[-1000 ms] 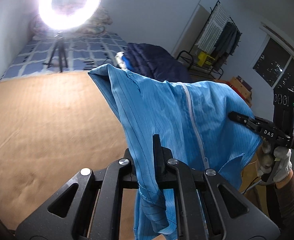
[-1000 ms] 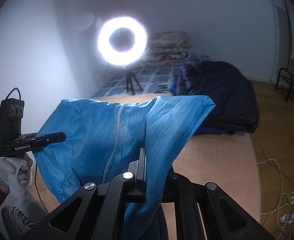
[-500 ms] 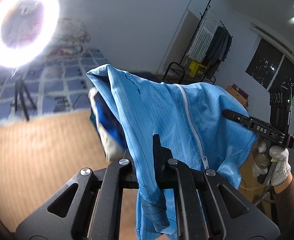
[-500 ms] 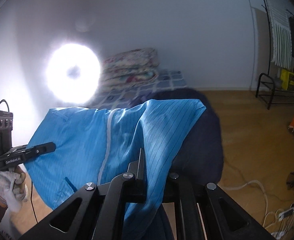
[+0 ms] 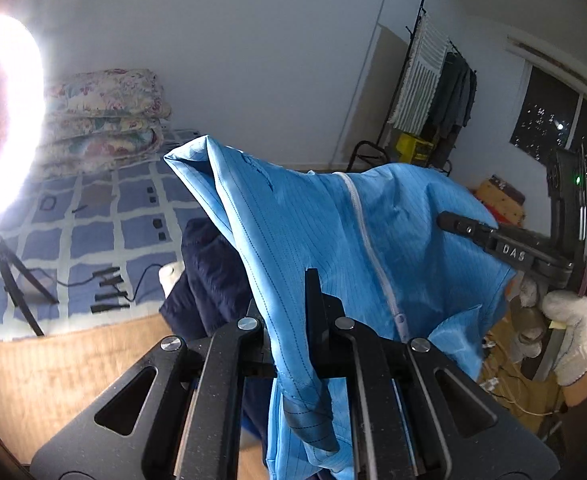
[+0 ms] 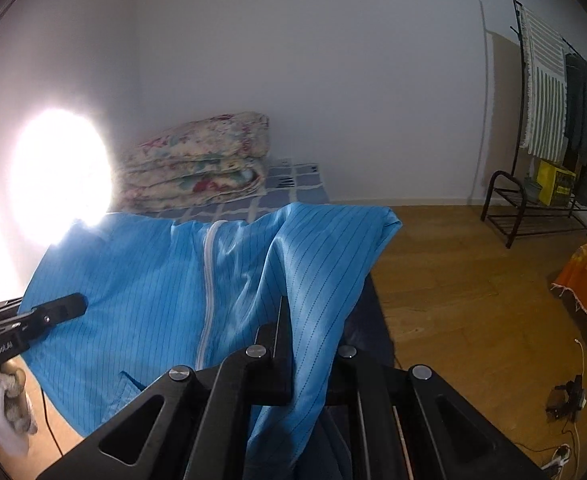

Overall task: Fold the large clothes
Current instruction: 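Carry the folded coat with both tools onto the dark clothes stack, then open both tools to release the coat on the stack and withdraw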

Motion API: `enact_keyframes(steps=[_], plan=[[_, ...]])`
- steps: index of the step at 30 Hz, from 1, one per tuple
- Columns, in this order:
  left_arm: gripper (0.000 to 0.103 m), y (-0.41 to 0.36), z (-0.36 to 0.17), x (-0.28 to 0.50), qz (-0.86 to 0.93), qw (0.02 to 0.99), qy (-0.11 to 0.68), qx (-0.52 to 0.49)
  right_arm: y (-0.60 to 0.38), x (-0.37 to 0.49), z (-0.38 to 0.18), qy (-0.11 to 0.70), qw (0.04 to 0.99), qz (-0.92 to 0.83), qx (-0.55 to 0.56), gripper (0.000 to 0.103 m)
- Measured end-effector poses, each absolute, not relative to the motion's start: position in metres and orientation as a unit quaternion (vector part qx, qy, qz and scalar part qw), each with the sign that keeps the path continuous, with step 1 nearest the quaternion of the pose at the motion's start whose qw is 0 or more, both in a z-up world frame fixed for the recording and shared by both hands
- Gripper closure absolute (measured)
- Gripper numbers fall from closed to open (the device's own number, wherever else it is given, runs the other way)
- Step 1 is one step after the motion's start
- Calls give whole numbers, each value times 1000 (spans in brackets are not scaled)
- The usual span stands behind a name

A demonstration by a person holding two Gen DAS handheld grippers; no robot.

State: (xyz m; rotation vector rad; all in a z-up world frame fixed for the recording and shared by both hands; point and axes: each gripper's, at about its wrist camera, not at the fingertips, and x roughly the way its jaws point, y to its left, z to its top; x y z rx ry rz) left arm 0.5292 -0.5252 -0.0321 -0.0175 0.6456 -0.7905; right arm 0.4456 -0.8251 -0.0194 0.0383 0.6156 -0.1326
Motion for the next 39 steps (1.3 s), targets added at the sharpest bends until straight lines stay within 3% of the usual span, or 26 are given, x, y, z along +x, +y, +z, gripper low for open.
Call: enact_keyframes(steps=[10,15,19,22,24,26,27,39], plan=[[97,-552,-76,550,-344,870,352,2,-857,478,-56,345,934,-91,11,99],[94,-555,-87,550,-327,874,358,24,-875,485,-73,359,925,-125,6,89],[91,-558,-90,549,-321,876,357,39,-877,491,-89,380,911,-157,-34,72],[79,-558,-93,551,-306,880,360,44,-876,492,-96,398,898,-180,-60,57],[62,-555,-95,552,-283,889,357,52,-880,492,-99,409,888,-198,-72,49],[49,-548,-95,555,-260,896,357,52,-887,489,-101,420,875,-225,-83,37],[44,-543,-95,557,-250,898,359,47,-891,486,-101,421,871,-236,-88,36],[44,-502,-81,549,-260,895,363,7,-905,437,-69,393,887,-241,-25,33]])
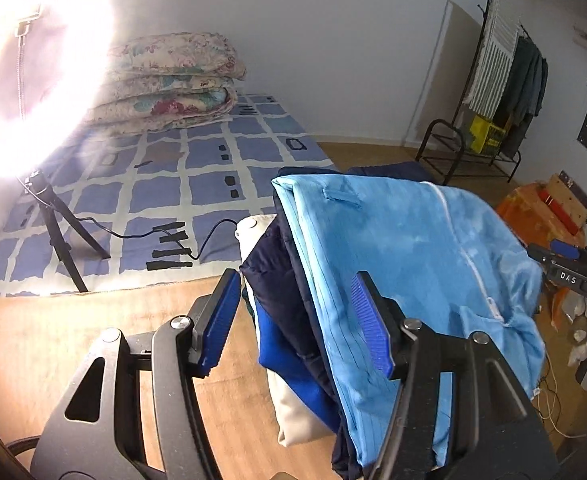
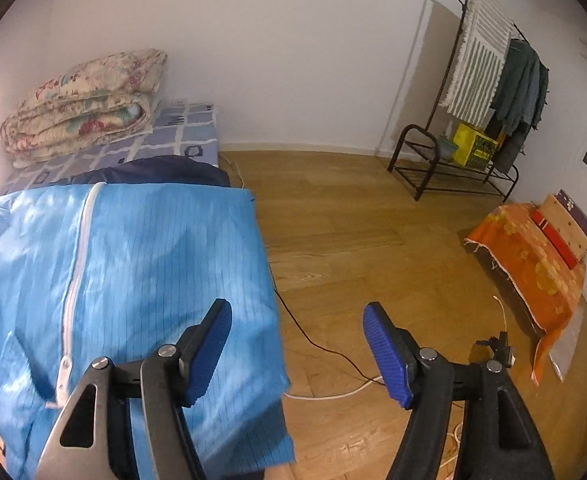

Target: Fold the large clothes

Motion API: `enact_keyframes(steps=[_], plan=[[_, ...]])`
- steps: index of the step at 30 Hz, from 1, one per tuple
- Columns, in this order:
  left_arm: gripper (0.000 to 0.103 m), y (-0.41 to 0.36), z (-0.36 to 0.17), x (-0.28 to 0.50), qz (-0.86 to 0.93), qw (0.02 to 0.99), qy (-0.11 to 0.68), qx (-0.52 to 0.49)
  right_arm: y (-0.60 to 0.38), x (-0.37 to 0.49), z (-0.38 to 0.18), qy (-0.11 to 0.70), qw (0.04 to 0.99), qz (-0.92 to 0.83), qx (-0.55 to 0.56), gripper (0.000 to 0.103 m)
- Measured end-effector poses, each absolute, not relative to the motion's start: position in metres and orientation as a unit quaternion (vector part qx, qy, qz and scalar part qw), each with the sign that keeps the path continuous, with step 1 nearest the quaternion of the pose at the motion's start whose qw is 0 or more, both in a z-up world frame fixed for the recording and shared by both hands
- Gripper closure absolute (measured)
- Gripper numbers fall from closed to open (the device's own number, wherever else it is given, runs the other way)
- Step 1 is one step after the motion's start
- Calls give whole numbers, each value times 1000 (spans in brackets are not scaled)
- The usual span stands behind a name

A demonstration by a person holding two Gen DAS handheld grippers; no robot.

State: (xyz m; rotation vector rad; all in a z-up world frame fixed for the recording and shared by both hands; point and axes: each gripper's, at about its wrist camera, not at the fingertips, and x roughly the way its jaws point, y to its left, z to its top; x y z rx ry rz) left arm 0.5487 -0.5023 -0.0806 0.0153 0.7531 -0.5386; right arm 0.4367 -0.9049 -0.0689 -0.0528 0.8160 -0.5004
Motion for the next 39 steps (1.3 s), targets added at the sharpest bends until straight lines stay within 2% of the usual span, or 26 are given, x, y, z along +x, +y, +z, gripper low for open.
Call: enact_keyframes(steps=[8,17,23,29,34,39], plan=[[44,-481,-48,488,-282,902,327,15,-887,386,-42,369,899,-234,-5,33],[44,-418,1,361,-303,906,295,22,-827,296,13,328,921,-211,18,31],[28,-359,35,268,-311,911,270,34,-762,227,51,304,936,-178,21,30],[23,-311,49,200,-312,913,261,41,-710,169,62,293,942,-165,15,25],[20,-283,45,149,-312,913,259,39,-674,129,56,286,946,-148,20,24],[12,-266,35,120,-305,916,259,38,-636,100,44,274,953,-133,4,17]])
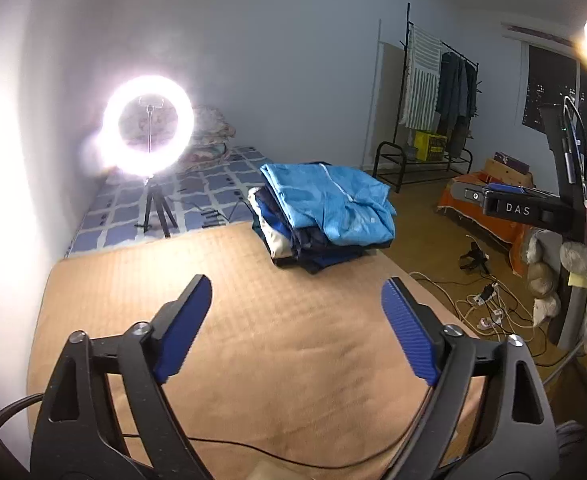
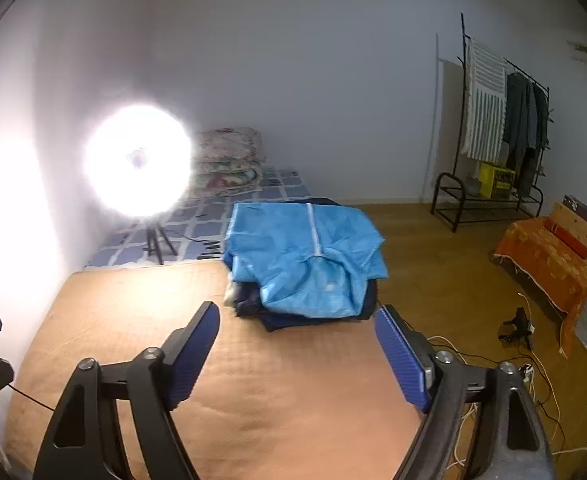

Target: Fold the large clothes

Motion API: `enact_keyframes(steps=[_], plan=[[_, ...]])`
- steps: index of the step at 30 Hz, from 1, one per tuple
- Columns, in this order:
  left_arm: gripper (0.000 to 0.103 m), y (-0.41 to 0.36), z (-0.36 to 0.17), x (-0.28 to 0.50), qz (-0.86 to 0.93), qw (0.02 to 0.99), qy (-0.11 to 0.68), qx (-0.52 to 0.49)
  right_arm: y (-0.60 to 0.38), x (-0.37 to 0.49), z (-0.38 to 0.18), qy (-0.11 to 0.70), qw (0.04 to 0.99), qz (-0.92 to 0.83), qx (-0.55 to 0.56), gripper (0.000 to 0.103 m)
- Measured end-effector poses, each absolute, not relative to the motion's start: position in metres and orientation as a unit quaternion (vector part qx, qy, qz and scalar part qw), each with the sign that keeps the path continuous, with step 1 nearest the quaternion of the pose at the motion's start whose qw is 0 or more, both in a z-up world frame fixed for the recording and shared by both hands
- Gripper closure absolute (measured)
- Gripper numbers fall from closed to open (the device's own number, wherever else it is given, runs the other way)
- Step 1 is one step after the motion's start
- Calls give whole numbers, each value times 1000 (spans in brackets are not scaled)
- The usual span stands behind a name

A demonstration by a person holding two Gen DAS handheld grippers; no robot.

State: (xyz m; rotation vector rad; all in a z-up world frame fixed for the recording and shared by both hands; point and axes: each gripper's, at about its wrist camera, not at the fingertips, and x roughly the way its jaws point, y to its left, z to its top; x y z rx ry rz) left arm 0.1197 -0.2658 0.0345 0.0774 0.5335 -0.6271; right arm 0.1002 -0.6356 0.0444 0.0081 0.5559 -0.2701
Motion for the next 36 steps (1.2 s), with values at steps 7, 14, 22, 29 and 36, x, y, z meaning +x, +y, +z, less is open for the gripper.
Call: enact_keyframes(steps=[7,14,22,29,36], plan=[[10,-263,19,94,-296,919,254,51,-603,74,27,256,959,-126,3,4],[0,-269,8,82,-298,920,241,75,-593,69,10,242,962,-128,8,0],[0,-268,-7,72,-280,925,239,94,-593,60,-6,226,963,-149,11,0],[0,-266,-14,71,-265,928,240,107,-594,59,-22,229,958,-170,6,0],[0,-268,-22,71,-263,925,250,114,-585,63,-31,235,957,-169,-15,0]])
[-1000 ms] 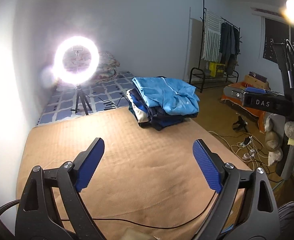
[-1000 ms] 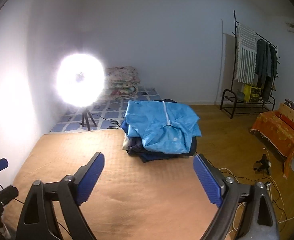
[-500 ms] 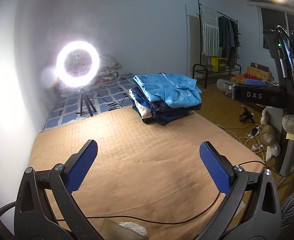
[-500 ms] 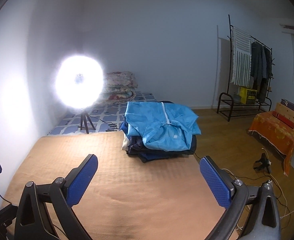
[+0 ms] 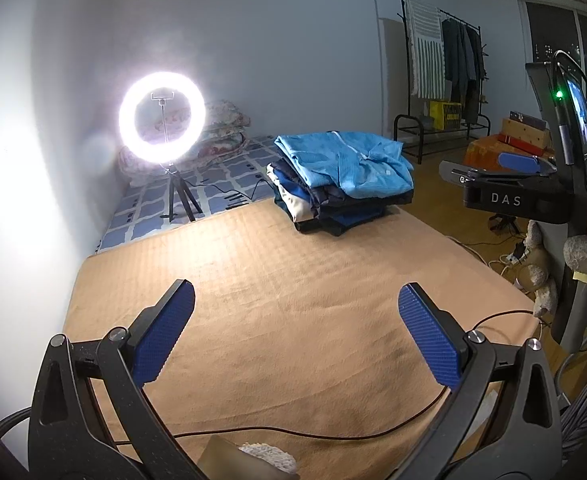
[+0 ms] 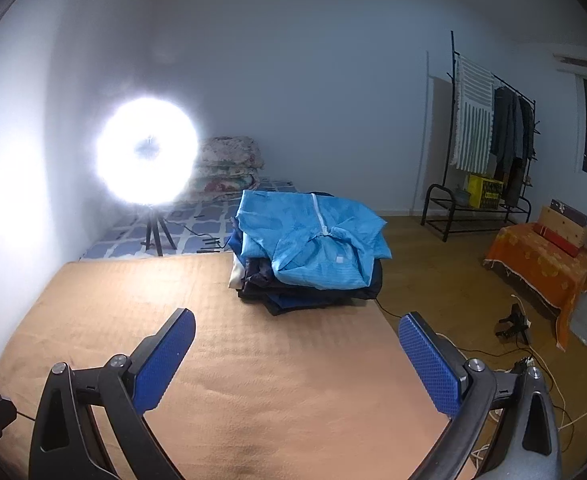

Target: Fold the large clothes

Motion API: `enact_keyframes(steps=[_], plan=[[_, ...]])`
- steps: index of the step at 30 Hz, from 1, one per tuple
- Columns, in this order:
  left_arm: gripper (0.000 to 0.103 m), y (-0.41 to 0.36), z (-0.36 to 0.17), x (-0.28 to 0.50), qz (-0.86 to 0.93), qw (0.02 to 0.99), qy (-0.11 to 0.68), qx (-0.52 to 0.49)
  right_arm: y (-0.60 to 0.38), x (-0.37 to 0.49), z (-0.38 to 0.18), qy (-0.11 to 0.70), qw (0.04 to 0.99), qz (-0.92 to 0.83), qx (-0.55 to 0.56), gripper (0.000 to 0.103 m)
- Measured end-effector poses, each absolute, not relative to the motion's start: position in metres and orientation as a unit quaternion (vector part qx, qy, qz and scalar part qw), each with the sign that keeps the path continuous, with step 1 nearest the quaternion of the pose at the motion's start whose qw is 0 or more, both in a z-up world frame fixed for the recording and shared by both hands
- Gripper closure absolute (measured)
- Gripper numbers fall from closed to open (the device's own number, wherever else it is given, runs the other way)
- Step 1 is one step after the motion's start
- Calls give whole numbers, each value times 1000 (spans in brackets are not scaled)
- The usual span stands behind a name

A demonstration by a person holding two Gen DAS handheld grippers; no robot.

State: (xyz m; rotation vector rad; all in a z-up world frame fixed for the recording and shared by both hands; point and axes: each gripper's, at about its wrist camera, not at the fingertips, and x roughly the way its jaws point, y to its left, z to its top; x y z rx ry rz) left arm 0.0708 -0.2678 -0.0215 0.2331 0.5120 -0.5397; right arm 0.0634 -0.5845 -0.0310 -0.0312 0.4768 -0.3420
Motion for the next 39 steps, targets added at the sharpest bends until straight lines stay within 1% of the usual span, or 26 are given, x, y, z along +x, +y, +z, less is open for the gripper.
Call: enact_keyframes(steps=[8,39], plan=[[0,-265,-21,75,-263,924,261,99,-583,65,-34,235,957,-170,-16,0],[0,-262,-21,74,-252,927,253,114,-577,62,-39,245,955,-169,-5,0]])
